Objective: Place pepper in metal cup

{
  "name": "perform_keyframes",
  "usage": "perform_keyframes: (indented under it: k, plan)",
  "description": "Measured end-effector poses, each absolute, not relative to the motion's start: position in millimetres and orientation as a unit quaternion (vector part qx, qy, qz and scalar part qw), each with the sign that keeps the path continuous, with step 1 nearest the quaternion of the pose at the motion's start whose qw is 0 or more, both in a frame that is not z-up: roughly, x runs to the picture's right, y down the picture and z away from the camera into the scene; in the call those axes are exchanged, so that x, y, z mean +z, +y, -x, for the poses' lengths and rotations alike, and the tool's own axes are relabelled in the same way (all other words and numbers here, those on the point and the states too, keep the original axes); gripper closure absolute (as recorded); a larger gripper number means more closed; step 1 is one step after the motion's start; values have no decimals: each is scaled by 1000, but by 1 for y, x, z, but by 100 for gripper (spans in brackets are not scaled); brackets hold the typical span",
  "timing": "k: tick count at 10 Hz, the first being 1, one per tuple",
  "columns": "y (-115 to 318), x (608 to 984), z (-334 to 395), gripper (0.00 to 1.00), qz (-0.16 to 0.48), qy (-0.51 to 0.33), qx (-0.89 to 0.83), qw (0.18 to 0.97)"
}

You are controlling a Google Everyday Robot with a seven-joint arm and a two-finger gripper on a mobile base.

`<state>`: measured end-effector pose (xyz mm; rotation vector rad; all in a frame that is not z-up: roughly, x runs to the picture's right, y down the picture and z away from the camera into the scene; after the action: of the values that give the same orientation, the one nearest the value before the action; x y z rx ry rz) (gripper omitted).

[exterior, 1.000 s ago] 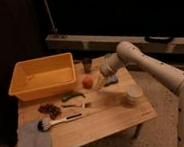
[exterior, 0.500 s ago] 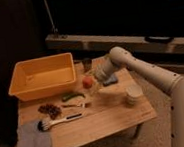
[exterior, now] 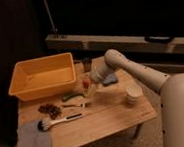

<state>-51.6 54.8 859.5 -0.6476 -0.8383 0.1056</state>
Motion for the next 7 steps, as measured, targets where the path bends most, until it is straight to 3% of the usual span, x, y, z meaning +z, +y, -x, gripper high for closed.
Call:
perform_keyframes:
  k: [1, 3, 7]
  plan:
    - [58, 862, 57, 22, 307, -399, 43, 863]
    - [63, 871, 65, 39, 305, -394, 33, 867]
    - [62, 886, 86, 42, 307, -389, 27, 868]
